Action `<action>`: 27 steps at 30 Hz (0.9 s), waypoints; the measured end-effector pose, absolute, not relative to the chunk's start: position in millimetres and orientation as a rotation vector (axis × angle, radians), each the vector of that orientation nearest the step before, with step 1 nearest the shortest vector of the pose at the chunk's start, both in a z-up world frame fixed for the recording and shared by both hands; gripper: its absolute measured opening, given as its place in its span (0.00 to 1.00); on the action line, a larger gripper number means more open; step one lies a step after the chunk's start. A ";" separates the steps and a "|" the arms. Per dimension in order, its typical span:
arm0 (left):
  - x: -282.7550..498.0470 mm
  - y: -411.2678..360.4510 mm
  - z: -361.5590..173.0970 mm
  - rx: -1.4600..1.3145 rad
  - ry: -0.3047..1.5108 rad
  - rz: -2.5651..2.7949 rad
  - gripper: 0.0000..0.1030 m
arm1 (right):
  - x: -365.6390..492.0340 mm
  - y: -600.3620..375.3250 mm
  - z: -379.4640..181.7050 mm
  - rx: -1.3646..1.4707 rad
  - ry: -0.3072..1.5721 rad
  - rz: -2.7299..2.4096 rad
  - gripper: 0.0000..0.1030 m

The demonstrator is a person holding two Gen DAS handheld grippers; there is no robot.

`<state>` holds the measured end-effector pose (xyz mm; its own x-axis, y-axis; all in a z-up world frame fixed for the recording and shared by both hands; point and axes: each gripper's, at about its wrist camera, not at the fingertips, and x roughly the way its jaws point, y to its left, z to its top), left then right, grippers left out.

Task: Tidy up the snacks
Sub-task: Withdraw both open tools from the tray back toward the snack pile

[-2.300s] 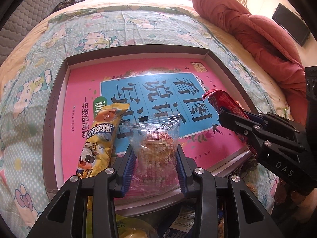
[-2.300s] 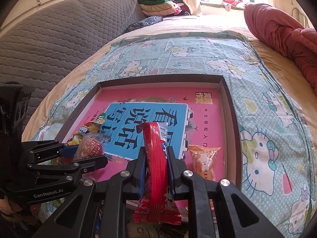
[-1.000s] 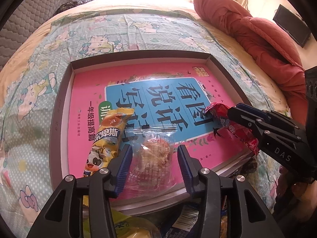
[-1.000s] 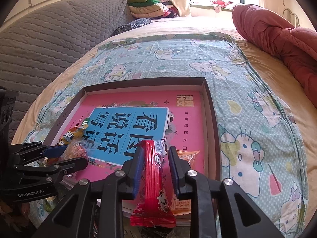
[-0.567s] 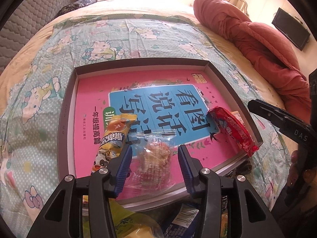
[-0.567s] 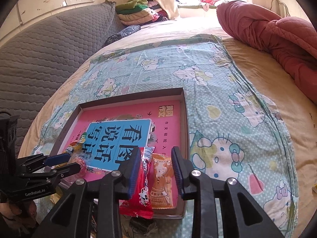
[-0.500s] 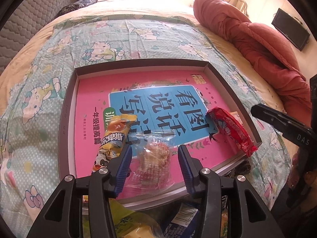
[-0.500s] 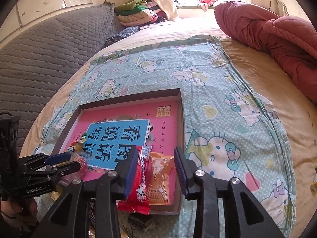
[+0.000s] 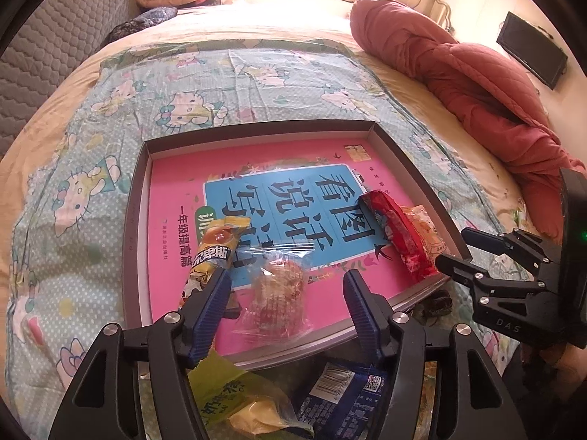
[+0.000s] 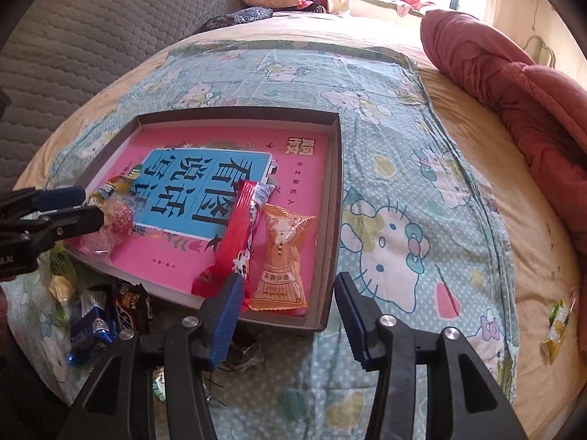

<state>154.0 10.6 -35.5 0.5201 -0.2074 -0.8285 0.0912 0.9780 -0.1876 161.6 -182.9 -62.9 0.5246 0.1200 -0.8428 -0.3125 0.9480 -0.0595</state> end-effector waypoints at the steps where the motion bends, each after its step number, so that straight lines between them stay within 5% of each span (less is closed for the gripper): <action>1: 153.5 10.9 -34.2 -0.125 1.006 -0.177 0.64 | 161.3 -179.8 -64.3 -0.233 0.982 0.256 0.53; 27: 124.1 46.6 6.8 -0.140 0.913 -0.088 0.67 | 160.5 -223.5 -10.3 0.111 0.788 0.280 0.64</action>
<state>124.1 46.6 6.8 0.6088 -0.1351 -0.7817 0.0161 0.9873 -0.1581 160.5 -223.5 -10.3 0.6707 0.2889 -0.6832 -0.2068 0.9574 0.2018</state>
